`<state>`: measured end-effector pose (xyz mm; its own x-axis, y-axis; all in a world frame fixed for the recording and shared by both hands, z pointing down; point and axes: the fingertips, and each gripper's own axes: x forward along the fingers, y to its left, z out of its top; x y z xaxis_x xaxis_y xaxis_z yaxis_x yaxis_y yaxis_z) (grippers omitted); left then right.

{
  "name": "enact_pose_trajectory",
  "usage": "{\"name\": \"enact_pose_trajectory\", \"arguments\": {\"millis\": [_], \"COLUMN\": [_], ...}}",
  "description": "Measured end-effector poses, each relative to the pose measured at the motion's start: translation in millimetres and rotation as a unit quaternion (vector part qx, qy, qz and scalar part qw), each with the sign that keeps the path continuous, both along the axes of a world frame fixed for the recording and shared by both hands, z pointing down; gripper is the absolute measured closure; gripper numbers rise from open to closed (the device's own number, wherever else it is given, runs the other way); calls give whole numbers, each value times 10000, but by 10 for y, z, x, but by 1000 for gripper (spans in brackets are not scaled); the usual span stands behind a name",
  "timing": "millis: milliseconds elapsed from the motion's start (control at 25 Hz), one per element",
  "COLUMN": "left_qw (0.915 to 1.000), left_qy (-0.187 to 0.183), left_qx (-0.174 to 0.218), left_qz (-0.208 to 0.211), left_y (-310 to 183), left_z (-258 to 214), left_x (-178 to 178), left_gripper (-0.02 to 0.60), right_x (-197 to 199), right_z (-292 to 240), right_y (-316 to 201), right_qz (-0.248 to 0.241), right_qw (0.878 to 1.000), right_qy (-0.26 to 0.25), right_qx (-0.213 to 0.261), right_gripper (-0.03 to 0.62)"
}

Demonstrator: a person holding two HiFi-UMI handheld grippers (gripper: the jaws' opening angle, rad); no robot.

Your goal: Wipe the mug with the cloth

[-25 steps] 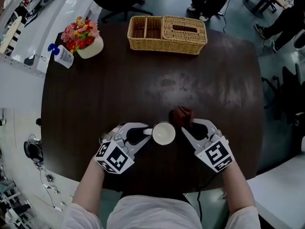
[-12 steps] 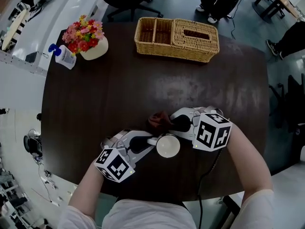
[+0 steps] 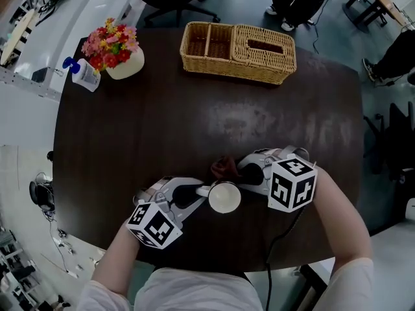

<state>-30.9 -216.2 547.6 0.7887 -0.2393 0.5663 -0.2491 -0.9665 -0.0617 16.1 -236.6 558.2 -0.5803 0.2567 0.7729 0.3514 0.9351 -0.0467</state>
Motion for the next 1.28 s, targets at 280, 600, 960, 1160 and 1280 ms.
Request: {"name": "enact_pose_trajectory", "arguments": {"millis": [280,600,960,1160,1280], "left_qw": [9997,9982,9944,9955,9965], "left_qy": [-114,69,534,665,717], "left_qx": [-41,-88,-87,184,240], "left_qz": [-217,-582,-909,-650,-358], "left_y": [17,83,207,224,192], "left_z": [0,-21,-45,-42,-31], "left_x": [-34,-32,-32,2,-13], "left_gripper": [505,505,505,505,505], "right_x": [189,349,516,616,606], "right_z": [-18,-85,-173,-188,-142], "right_y": [72,265,358,412,435], "right_qz": [841,2517,4429,5154,5283], "right_qw": [9964,9661,8925,8506,8431], "right_qy": [-97,-568,-857,-993,-943], "right_qx": [59,-80,-53,-328,-353], "right_gripper": [514,513,513,513,513]}}
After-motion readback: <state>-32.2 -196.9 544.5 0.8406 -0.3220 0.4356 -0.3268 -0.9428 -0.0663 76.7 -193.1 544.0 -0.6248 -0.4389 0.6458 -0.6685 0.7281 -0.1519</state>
